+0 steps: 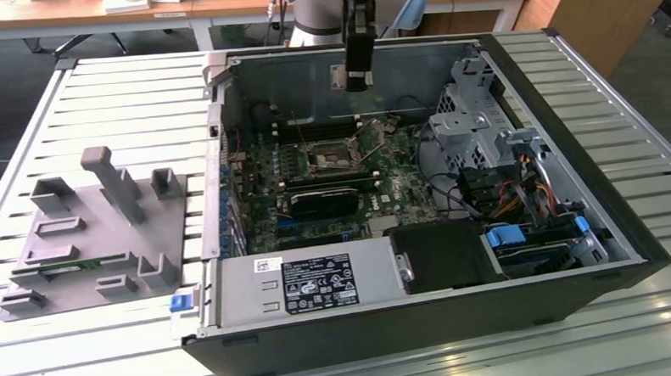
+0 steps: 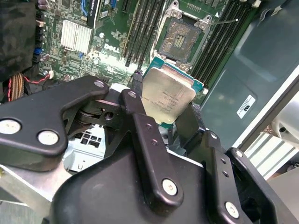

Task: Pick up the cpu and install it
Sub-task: 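Place the cpu into insertion slot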

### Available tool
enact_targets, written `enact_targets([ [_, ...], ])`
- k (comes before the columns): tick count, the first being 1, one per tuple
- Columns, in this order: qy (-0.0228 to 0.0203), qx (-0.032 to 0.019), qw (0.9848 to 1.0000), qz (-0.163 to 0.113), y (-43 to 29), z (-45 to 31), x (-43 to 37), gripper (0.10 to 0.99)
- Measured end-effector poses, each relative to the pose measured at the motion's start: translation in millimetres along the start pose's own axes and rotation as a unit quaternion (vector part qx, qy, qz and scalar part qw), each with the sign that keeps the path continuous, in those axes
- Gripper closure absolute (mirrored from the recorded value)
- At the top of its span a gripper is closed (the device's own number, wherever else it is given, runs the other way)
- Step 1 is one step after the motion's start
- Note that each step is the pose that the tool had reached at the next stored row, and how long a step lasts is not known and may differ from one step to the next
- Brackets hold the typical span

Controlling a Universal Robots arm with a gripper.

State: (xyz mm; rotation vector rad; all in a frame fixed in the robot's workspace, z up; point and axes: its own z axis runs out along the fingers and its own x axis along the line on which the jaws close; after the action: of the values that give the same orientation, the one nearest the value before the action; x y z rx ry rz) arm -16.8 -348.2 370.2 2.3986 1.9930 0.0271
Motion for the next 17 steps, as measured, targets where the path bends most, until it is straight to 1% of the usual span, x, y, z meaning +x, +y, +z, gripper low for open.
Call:
enact_targets([
  [9, -0.0008, 0.0001, 0.9996, 0.027, 0.0, 0.1, 0.0, 0.553],
  [17, -0.0015, 0.0001, 0.9987, 0.050, 0.0, 0.2, 0.0, 0.553],
])
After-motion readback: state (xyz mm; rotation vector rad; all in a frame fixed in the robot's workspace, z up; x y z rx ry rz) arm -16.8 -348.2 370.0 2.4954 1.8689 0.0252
